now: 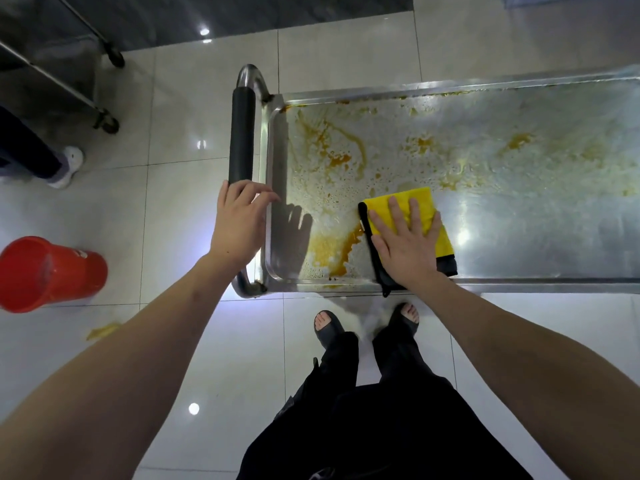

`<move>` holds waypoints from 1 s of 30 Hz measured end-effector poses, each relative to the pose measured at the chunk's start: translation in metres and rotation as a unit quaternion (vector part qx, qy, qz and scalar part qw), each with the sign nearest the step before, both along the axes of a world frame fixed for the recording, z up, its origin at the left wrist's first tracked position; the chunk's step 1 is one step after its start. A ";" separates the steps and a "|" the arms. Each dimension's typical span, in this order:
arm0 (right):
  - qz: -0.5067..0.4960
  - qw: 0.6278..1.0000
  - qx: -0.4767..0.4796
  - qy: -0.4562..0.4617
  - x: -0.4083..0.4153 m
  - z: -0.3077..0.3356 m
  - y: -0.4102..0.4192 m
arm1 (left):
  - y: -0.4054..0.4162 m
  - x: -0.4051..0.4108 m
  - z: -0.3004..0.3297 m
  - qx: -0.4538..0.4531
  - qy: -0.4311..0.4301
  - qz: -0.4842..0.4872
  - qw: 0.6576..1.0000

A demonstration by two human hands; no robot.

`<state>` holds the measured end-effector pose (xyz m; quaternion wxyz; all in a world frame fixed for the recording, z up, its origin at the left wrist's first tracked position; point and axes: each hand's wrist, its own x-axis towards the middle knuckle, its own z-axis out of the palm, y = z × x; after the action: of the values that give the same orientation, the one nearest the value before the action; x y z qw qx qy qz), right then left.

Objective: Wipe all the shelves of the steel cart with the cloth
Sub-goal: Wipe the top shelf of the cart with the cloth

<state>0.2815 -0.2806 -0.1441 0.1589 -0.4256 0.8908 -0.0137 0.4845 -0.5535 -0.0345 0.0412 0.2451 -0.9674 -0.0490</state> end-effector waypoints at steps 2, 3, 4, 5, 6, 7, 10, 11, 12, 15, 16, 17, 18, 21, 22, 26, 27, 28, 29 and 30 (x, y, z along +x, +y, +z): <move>0.013 1.000 -0.007 -0.006 0.012 0.002 -0.014 | 0.000 -0.001 -0.001 -0.001 -0.019 0.008 1.000; 0.017 1.000 -0.008 -0.014 0.019 0.002 -0.021 | 0.000 -0.001 -0.002 -0.002 -0.026 0.011 1.000; 0.019 1.000 -0.007 -0.020 0.026 0.003 -0.028 | 0.000 0.000 -0.002 -0.003 -0.028 0.012 1.000; 0.020 1.000 -0.006 -0.021 0.032 0.004 -0.034 | 0.000 0.000 -0.002 -0.004 -0.030 0.013 0.999; 0.019 1.000 -0.006 -0.021 0.036 0.005 -0.039 | 0.001 0.000 -0.002 -0.005 -0.033 0.014 0.999; 0.018 1.000 -0.009 -0.022 0.037 0.006 -0.042 | 0.001 0.000 -0.001 -0.006 -0.038 0.016 0.999; 0.039 0.999 -0.021 -0.010 0.028 0.007 -0.035 | 0.001 0.001 -0.001 -0.007 -0.048 0.017 0.999; 0.050 0.998 -0.024 0.003 0.021 0.006 -0.028 | 0.001 0.001 -0.002 -0.007 -0.046 0.016 0.999; 0.059 0.998 -0.027 0.016 0.015 0.004 -0.023 | 0.001 0.002 -0.002 -0.005 -0.042 0.015 0.999; 0.057 0.997 -0.035 0.045 0.001 0.000 -0.009 | 0.001 0.001 0.000 -0.001 -0.028 0.014 1.000; 0.053 0.997 -0.040 0.048 -0.002 -0.001 -0.006 | 0.002 0.000 0.000 0.002 -0.023 0.014 1.000; 0.049 0.997 -0.043 0.050 -0.005 -0.001 -0.003 | 0.002 0.000 0.000 0.006 -0.015 0.015 1.000; 0.048 0.996 -0.046 0.052 -0.007 -0.002 -0.001 | 0.001 0.001 0.000 0.012 -0.006 0.015 1.000; 0.061 0.995 -0.047 0.060 -0.012 -0.005 0.004 | 0.000 0.003 -0.002 0.035 0.026 0.019 0.999; 0.066 0.995 -0.046 0.059 -0.011 -0.005 0.004 | 0.000 0.003 -0.002 0.040 0.034 0.021 0.998; 0.073 0.995 -0.045 0.059 -0.003 -0.006 -0.003 | 0.004 0.006 0.000 0.055 0.054 0.025 0.997; 0.073 0.994 -0.047 0.059 0.001 -0.006 -0.006 | 0.005 0.007 0.000 0.057 0.057 0.025 0.996; 0.073 0.994 -0.049 0.059 0.005 -0.006 -0.009 | 0.005 0.008 0.000 0.060 0.060 0.026 0.996; 0.075 0.994 -0.050 0.058 0.009 -0.006 -0.013 | 0.004 0.009 -0.001 0.065 0.062 0.028 0.996; 0.078 0.994 -0.049 0.057 0.013 -0.006 -0.019 | 0.004 0.010 -0.001 0.071 0.066 0.031 0.995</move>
<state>0.2945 -0.2991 -0.1503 0.0872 -0.5012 0.8607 -0.0209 0.4948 -0.5494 -0.0354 0.0892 0.2730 -0.9487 -0.1319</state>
